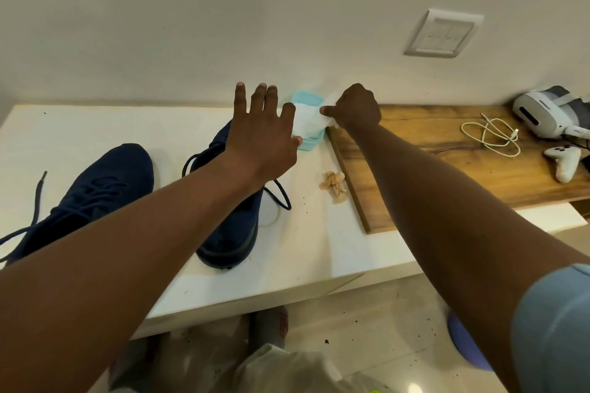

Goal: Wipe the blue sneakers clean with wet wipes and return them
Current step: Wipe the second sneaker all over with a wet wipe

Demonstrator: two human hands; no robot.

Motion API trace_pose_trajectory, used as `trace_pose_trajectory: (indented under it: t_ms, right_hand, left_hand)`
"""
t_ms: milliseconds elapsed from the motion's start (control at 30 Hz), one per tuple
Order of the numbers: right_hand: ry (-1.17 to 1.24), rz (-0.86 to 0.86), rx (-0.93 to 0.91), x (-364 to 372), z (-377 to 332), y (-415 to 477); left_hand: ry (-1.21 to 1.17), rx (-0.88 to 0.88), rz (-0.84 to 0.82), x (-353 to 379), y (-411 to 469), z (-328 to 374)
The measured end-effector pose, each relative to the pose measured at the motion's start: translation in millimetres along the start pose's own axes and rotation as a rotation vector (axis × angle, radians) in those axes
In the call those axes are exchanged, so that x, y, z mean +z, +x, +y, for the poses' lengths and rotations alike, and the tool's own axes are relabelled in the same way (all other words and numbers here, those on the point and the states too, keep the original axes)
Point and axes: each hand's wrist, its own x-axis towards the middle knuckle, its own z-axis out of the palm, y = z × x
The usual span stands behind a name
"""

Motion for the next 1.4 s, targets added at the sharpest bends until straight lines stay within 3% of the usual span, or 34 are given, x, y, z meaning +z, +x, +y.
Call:
trace_pose_trajectory:
  t_ms: [533, 733, 833, 933, 1067, 1133, 1200, 1267, 1400]
  right_hand:
    - [-0.095, 0.184, -0.266, -19, 8, -14]
    - [-0.094, 0.096, -0.310, -11, 14, -10]
    - [0.203, -0.012, -0.272, -7, 7, -11]
    - [0.726, -0.134, -0.039, -11, 1, -10]
    - [1.055, -0.129, 0.199, -24, -1, -10]
    - [0.960, -0.180, 0.215, -25, 4, -8]
    - [0.497, -0.234, 0.045, -20, 14, -5]
    - [0.040, -0.153, -0.150, -10, 22, -4]
    - [-0.067, 0.006, -0.231, -3, 19, -5]
  left_hand:
    - [-0.070, -0.054, -0.039, -8, -3, -7]
    - [-0.090, -0.053, -0.039, -5, -4, -5]
    - [-0.108, -0.062, -0.033, -2, -4, -8]
    - [-0.124, -0.076, -0.017, -1, -5, -10]
    - [-0.140, -0.081, -0.001, 0, -7, -11]
    - [-0.150, -0.088, 0.012, 1, -8, -12]
    - [-0.158, -0.096, 0.013, 1, -7, -12]
    - [-0.155, -0.095, 0.007, 1, -6, -10]
    - [-0.141, -0.063, 0.019, 3, -4, -7]
